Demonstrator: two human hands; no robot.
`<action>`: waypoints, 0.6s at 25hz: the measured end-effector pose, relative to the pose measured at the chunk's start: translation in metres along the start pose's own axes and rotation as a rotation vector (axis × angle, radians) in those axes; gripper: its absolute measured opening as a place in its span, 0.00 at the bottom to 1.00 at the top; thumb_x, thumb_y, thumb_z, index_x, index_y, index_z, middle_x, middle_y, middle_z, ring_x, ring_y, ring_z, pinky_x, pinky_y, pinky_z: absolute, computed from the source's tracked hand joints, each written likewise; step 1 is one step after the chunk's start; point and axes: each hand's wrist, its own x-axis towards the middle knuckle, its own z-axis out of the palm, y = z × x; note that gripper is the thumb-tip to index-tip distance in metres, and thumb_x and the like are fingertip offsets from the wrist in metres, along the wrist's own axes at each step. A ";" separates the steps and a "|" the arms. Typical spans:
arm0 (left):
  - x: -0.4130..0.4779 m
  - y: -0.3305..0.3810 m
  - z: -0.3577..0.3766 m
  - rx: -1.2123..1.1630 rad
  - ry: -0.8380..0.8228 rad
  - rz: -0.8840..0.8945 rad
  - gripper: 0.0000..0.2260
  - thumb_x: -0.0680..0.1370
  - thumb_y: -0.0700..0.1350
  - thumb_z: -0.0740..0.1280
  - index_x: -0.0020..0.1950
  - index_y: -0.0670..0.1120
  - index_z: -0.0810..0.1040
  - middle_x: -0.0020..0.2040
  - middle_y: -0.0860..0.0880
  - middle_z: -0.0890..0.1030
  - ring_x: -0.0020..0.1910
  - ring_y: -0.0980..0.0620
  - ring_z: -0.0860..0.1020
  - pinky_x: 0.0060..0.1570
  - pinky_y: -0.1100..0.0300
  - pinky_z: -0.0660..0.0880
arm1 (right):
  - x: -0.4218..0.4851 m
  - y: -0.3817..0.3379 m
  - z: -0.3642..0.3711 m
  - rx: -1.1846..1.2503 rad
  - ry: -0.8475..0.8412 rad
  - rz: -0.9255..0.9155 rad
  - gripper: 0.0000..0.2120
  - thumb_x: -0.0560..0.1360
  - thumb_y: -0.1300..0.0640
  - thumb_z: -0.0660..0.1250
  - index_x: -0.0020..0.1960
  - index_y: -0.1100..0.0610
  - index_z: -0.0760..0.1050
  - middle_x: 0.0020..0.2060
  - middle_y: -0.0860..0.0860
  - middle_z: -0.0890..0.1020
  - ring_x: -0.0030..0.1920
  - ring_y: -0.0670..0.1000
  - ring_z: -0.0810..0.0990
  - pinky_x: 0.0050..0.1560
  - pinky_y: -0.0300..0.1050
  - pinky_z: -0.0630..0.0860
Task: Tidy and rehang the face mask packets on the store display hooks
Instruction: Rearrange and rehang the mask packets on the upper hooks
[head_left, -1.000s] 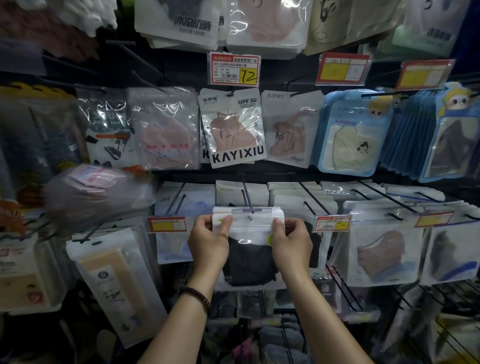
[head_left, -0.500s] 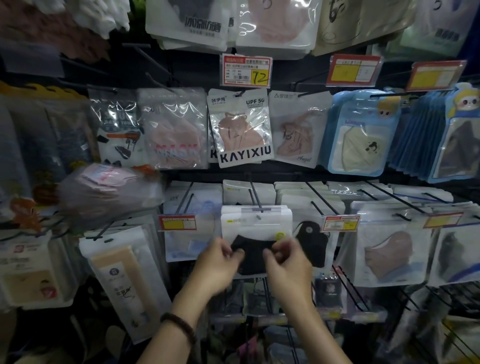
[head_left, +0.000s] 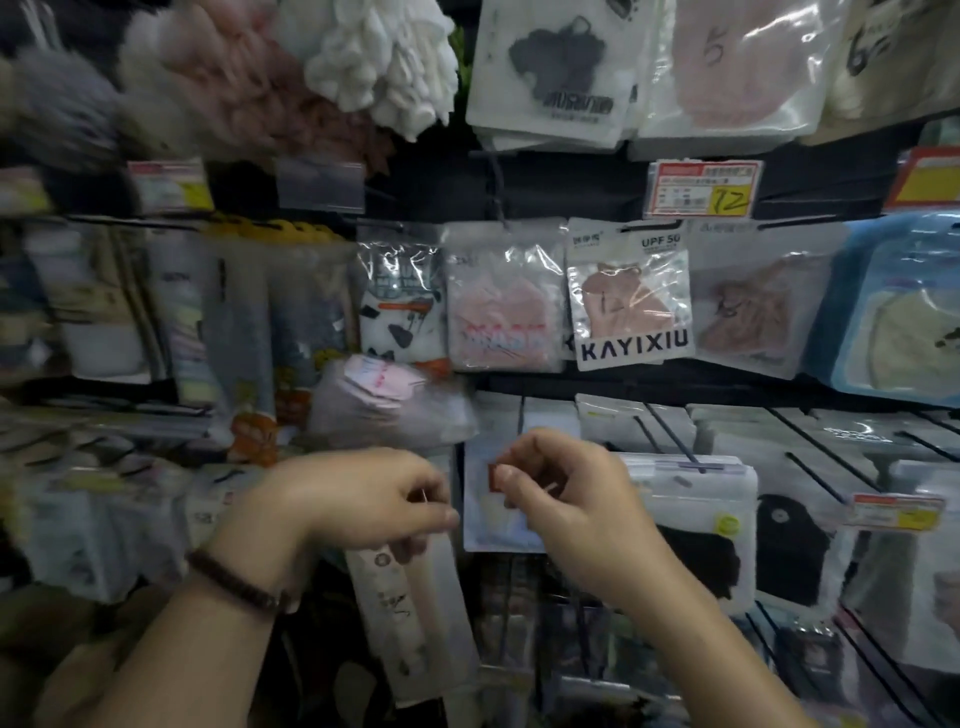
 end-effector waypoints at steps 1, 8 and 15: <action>-0.002 -0.012 -0.014 0.024 0.054 -0.009 0.09 0.85 0.54 0.67 0.53 0.50 0.82 0.43 0.52 0.88 0.43 0.57 0.87 0.53 0.50 0.84 | 0.012 -0.006 0.004 -0.026 -0.005 0.003 0.06 0.80 0.47 0.70 0.48 0.47 0.83 0.39 0.47 0.86 0.42 0.48 0.86 0.46 0.57 0.84; 0.036 -0.067 -0.096 0.273 0.543 -0.083 0.13 0.73 0.50 0.82 0.51 0.58 0.80 0.49 0.56 0.80 0.48 0.55 0.80 0.45 0.59 0.74 | 0.097 -0.024 0.027 -0.077 -0.187 0.227 0.09 0.84 0.57 0.65 0.62 0.54 0.81 0.53 0.53 0.85 0.48 0.54 0.86 0.51 0.57 0.86; 0.083 -0.084 -0.111 0.491 0.259 -0.144 0.38 0.66 0.58 0.85 0.74 0.63 0.73 0.74 0.56 0.74 0.71 0.49 0.73 0.69 0.45 0.75 | 0.141 0.002 0.046 0.287 -0.217 0.439 0.09 0.84 0.62 0.67 0.63 0.57 0.79 0.58 0.61 0.83 0.54 0.61 0.87 0.44 0.53 0.87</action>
